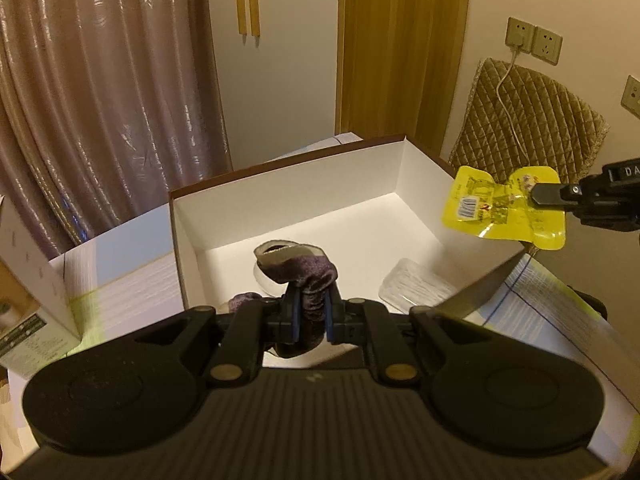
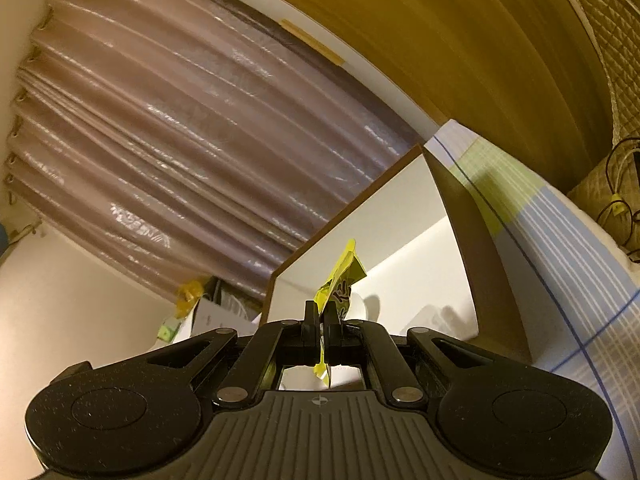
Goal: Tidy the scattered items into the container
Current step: 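Carry the scrunchie in the left tool and yellow packet in the right tool into the box, then open the left tool to drop the scrunchie while the right tool releases the yellow packet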
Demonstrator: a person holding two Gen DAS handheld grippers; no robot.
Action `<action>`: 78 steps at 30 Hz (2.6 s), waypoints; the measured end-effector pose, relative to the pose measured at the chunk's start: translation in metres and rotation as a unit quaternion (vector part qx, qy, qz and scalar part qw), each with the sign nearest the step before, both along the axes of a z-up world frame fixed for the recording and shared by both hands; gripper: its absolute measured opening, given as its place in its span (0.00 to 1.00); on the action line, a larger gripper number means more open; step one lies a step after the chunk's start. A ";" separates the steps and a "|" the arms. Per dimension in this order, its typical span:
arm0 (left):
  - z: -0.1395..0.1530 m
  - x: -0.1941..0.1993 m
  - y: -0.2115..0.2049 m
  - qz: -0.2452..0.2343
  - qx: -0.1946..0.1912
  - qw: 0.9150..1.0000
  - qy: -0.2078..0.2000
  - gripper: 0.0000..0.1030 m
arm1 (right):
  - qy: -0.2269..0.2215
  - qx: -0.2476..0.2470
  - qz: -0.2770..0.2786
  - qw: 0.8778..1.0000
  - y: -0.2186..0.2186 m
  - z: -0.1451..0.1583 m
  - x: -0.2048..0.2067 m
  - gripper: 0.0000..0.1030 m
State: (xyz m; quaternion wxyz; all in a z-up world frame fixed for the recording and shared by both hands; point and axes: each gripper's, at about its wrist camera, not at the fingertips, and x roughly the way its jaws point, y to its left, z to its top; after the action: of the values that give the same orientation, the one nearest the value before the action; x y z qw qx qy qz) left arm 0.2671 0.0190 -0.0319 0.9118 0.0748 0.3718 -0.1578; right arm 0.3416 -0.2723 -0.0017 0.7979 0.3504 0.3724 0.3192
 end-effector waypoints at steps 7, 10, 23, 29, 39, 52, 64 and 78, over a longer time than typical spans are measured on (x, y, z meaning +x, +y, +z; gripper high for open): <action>-0.023 0.032 0.000 0.000 0.013 1.000 0.028 0.08 | 0.023 -0.025 -0.018 0.999 0.013 -0.014 0.024 0.04; -0.034 0.042 0.000 0.004 0.021 0.999 0.041 0.08 | 0.032 -0.039 -0.025 0.998 0.016 -0.020 0.032 0.04; -0.068 0.076 -0.004 0.019 0.038 0.996 0.072 0.08 | 0.035 -0.093 -0.027 0.995 0.032 -0.036 0.050 0.04; -0.080 0.087 -0.010 0.017 0.051 0.995 0.086 0.09 | 0.032 -0.112 -0.027 0.993 0.035 -0.039 0.054 0.04; -0.087 0.087 -0.010 0.027 0.061 0.994 0.091 0.31 | 0.030 -0.119 -0.030 0.992 0.036 -0.043 0.057 0.04; -0.083 0.084 -0.003 0.037 0.057 0.994 0.091 0.33 | -0.063 -0.269 0.011 0.961 0.074 -0.032 0.060 0.04; -0.077 0.084 -0.007 0.038 0.057 0.994 0.087 0.45 | -0.075 -0.373 0.143 0.914 0.113 -0.036 0.054 0.49; -0.067 0.080 -0.010 0.044 0.067 0.993 0.084 0.71 | -0.099 -0.454 0.150 0.873 0.139 -0.016 0.035 0.88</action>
State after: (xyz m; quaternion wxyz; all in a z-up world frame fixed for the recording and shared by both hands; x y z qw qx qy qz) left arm 0.3472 0.0094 -0.0985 0.8766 0.1052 0.4593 -0.0977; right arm 0.3770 -0.1335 -0.0175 0.8443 -0.1444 0.4433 0.2642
